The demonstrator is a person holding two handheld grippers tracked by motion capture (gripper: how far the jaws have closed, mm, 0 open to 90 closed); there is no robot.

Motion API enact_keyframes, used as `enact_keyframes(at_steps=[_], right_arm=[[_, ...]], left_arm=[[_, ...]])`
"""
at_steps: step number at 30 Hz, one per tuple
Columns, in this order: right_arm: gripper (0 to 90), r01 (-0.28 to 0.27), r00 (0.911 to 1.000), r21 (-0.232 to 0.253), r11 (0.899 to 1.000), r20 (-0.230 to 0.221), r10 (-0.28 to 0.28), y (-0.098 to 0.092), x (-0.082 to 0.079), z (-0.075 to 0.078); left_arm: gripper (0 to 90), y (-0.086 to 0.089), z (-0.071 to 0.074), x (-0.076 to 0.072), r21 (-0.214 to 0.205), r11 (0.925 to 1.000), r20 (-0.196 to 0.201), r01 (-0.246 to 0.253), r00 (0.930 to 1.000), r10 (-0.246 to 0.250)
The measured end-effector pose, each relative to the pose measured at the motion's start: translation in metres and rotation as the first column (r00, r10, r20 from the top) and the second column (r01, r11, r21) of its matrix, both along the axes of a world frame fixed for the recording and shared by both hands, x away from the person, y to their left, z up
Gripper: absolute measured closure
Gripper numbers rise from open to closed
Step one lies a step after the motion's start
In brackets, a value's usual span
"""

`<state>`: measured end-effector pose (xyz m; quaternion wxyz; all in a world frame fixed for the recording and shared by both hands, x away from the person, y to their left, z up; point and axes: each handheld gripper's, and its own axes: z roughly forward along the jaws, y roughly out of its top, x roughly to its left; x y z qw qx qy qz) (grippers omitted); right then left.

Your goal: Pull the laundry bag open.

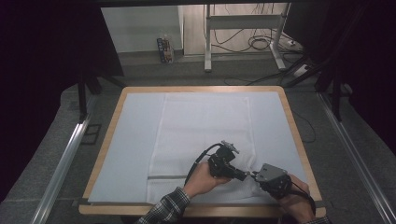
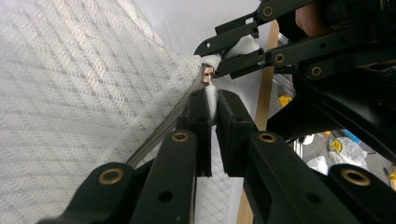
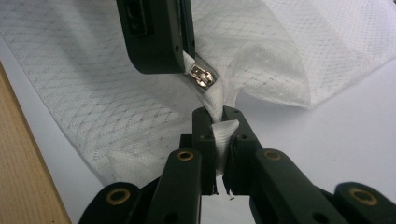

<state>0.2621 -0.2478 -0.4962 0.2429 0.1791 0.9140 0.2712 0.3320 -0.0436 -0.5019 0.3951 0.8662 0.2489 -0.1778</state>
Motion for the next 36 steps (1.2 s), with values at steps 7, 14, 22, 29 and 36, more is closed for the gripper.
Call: enact_keyframes(at_steps=[7, 14, 22, 29, 36], right_arm=[[83.3, -0.001, 1.0000, 0.007, 1.000, -0.005, 0.001, 0.000, 0.000, 0.000], [77.2, -0.006, 0.9999, 0.034, 0.999, -0.012, 0.006, -0.001, 0.001, 0.002], [51.9, -0.009, 0.9997, 0.071, 0.997, -0.023, 0.011, -0.001, 0.009, 0.002], [60.4, -0.091, 0.9957, 0.064, 0.994, -0.009, 0.092, 0.007, 0.020, -0.001], [82.1, -0.101, 0.9935, 0.084, 0.991, -0.044, 0.105, 0.009, 0.019, 0.000]], left_arm=[[87.0, 0.001, 0.001, -0.001, 0.001, 1.0000, 0.020, 0.004, 0.9998, -0.004], [87.2, 0.005, 0.004, -0.001, 0.002, 0.9998, 0.046, 0.022, 0.9987, -0.022], [87.1, 0.009, 0.005, 0.000, -0.022, 0.9985, 0.048, 0.050, 0.9976, -0.049], [87.0, 0.013, 0.004, 0.004, -0.025, 0.9973, 0.040, 0.070, 0.9968, -0.069], [87.1, 0.014, 0.004, 0.004, -0.043, 0.9973, 0.044, 0.059, 0.9974, -0.057]])
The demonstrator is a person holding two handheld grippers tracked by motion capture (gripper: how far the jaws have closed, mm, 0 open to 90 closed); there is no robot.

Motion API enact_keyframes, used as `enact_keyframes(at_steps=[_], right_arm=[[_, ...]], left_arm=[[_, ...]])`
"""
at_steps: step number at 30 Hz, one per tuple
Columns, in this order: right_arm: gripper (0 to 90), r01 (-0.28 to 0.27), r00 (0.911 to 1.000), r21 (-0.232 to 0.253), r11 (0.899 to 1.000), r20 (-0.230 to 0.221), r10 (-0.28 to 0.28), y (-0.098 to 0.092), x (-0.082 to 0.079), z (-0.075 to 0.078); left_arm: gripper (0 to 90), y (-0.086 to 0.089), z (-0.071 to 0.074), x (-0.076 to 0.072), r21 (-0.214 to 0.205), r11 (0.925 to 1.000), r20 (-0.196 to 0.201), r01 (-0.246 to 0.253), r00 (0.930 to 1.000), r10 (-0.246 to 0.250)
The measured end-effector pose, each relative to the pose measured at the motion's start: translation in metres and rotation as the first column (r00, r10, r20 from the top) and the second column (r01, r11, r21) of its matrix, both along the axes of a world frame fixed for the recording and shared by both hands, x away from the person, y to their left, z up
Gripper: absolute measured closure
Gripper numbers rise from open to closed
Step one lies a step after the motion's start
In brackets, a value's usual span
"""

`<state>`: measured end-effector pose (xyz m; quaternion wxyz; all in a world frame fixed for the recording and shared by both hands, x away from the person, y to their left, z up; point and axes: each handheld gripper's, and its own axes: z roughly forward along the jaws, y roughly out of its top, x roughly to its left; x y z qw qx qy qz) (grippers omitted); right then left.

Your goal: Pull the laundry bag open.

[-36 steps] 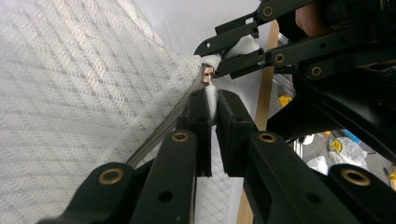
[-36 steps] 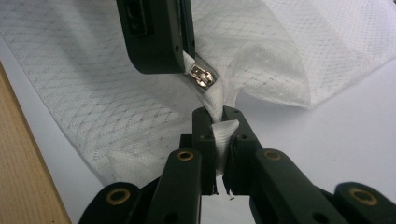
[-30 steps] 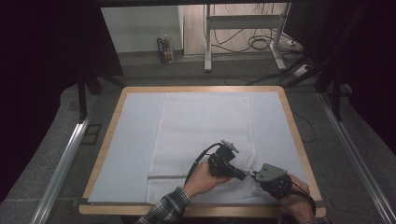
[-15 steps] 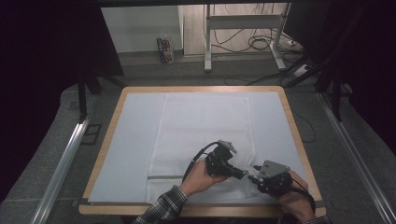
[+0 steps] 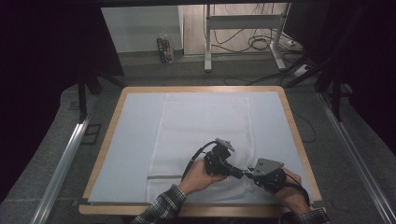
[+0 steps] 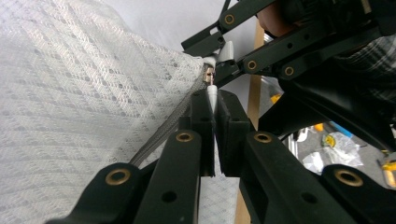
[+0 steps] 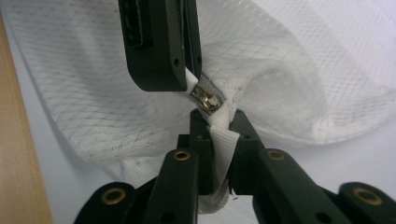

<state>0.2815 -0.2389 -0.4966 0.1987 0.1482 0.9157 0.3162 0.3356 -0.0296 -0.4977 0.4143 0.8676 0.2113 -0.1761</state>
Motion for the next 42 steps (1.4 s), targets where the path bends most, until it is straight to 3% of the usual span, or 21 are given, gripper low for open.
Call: enact_keyframes(at_steps=[6, 12, 20, 21, 29, 36, 42], right_arm=[[83.2, 0.034, 0.9988, 0.012, 0.999, -0.036, -0.034, -0.001, -0.001, 0.000], [83.6, 0.042, 0.9976, 0.016, 0.999, -0.055, -0.042, -0.001, -0.003, 0.000], [84.1, 0.056, 0.9963, 0.012, 0.998, -0.067, -0.055, -0.004, -0.003, -0.001], [84.1, 0.059, 0.9960, 0.015, 0.998, -0.068, -0.057, -0.005, -0.003, -0.001], [84.1, 0.056, 0.9965, 0.012, 0.998, -0.062, -0.056, -0.006, -0.003, -0.001], [84.1, 0.057, 0.9962, 0.020, 0.998, -0.068, -0.056, -0.007, -0.003, -0.001], [84.1, 0.060, 0.9958, 0.017, 0.998, -0.070, -0.059, -0.007, -0.003, -0.001]], left_arm=[[87.4, -0.003, 0.002, -0.009, 0.015, 0.9995, 0.067, -0.027, 0.9974, 0.026], [87.4, -0.002, 0.003, -0.009, 0.040, 0.9992, 0.087, -0.007, 0.9962, 0.004], [87.4, 0.004, 0.001, -0.009, 0.053, 0.9981, 0.086, -0.031, 0.9960, 0.026], [87.4, 0.007, 0.002, -0.007, 0.063, 0.9979, 0.093, -0.016, 0.9956, 0.010], [87.4, 0.011, 0.001, -0.008, 0.069, 0.9972, 0.100, -0.027, 0.9948, 0.020], [87.4, 0.017, -0.001, -0.009, 0.056, 0.9976, 0.081, -0.040, 0.9961, 0.035], [87.4, 0.019, -0.001, -0.010, 0.073, 0.9962, 0.088, -0.047, 0.9953, 0.040]])
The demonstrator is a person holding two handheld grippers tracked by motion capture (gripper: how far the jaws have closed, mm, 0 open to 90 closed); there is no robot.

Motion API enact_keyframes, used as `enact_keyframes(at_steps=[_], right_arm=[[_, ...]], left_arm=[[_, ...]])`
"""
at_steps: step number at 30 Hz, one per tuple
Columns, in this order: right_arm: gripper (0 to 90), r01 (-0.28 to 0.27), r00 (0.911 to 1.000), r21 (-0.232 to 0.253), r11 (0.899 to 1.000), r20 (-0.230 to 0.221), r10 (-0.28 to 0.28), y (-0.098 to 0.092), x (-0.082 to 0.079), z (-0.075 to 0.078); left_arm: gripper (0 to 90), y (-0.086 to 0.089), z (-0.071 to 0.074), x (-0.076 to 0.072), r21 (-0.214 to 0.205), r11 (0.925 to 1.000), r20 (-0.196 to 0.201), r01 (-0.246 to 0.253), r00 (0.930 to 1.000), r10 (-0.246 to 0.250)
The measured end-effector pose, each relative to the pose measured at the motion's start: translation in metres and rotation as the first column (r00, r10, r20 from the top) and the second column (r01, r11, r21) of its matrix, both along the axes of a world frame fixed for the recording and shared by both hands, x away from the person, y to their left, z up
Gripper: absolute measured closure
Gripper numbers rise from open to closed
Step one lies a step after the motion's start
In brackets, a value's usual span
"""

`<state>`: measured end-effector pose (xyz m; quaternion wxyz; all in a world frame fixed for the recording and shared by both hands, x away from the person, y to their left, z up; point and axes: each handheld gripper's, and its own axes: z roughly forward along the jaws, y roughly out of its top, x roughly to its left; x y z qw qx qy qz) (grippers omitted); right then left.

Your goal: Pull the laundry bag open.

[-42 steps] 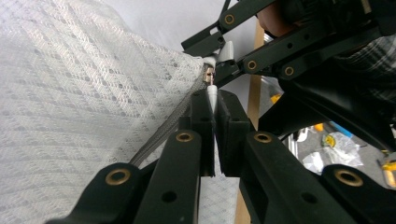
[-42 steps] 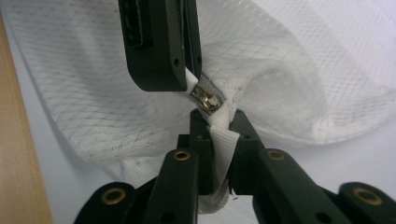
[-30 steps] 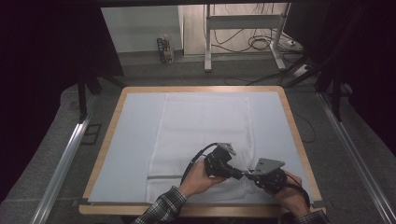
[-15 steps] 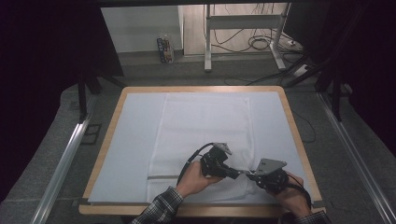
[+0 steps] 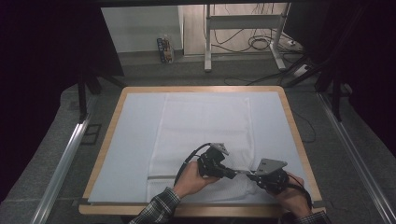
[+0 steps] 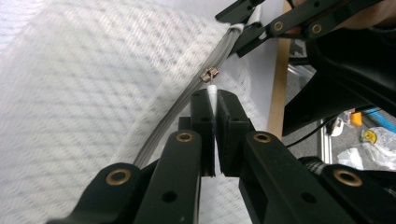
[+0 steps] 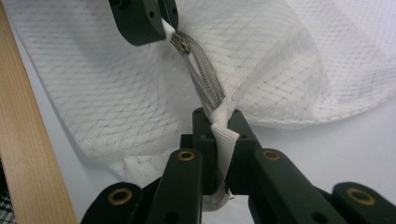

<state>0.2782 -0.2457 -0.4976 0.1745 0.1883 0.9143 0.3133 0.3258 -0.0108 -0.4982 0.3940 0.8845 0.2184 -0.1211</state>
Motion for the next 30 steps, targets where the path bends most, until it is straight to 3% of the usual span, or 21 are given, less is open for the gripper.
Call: enact_keyframes(at_steps=[4, 15, 30], right_arm=[[84.1, 0.010, 0.9999, 0.008, 1.000, -0.008, -0.010, -0.003, 0.001, 0.000], [84.1, 0.018, 0.9996, 0.015, 1.000, -0.020, -0.018, -0.003, 0.001, -0.001], [84.0, 0.023, 0.9993, 0.014, 1.000, -0.029, -0.022, -0.005, 0.001, -0.001]], left_arm=[[87.4, 0.007, -0.001, 0.000, -0.004, 0.9997, -0.009, -0.024, 0.9997, 0.024], [87.4, 0.018, -0.001, -0.002, 0.004, 0.9994, -0.007, -0.036, 0.9993, 0.036], [87.3, 0.047, -0.004, -0.004, 0.009, 0.9963, -0.015, -0.086, 0.9962, 0.086]])
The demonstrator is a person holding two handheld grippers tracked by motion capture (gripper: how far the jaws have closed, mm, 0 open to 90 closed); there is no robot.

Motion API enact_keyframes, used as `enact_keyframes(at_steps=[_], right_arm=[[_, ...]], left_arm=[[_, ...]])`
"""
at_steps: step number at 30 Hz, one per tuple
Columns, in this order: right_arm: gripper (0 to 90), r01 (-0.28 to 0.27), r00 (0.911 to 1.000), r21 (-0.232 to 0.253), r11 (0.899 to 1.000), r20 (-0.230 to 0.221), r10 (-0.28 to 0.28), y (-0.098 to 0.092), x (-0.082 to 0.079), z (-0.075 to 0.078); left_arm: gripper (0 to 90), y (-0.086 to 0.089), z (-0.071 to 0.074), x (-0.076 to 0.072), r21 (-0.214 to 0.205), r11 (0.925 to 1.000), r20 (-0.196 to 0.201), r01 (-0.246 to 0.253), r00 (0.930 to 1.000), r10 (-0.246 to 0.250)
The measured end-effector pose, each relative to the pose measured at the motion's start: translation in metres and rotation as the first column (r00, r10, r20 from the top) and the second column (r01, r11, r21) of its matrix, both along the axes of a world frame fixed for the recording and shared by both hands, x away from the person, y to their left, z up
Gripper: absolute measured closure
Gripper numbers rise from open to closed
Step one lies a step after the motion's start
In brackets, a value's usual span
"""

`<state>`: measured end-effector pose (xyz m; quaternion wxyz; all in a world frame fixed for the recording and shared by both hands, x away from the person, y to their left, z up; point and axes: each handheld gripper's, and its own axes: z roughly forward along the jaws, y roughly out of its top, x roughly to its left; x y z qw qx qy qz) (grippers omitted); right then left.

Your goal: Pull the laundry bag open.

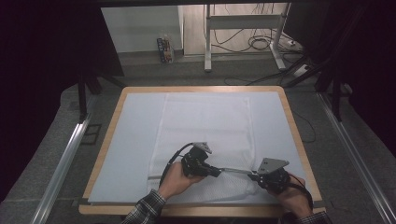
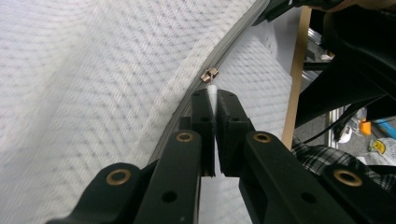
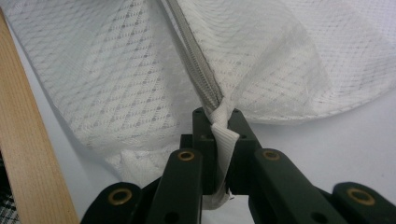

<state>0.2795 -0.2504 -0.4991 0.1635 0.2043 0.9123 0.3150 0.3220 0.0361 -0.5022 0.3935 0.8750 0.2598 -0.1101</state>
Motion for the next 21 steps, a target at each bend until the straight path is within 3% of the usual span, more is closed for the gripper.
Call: enact_keyframes(at_steps=[21], right_arm=[[83.9, 0.002, 0.9999, 0.010, 1.000, -0.010, -0.002, 0.001, 0.001, 0.000]], left_arm=[[87.3, 0.027, 0.000, -0.006, -0.002, 0.9992, 0.006, -0.041, 0.9992, 0.041]])
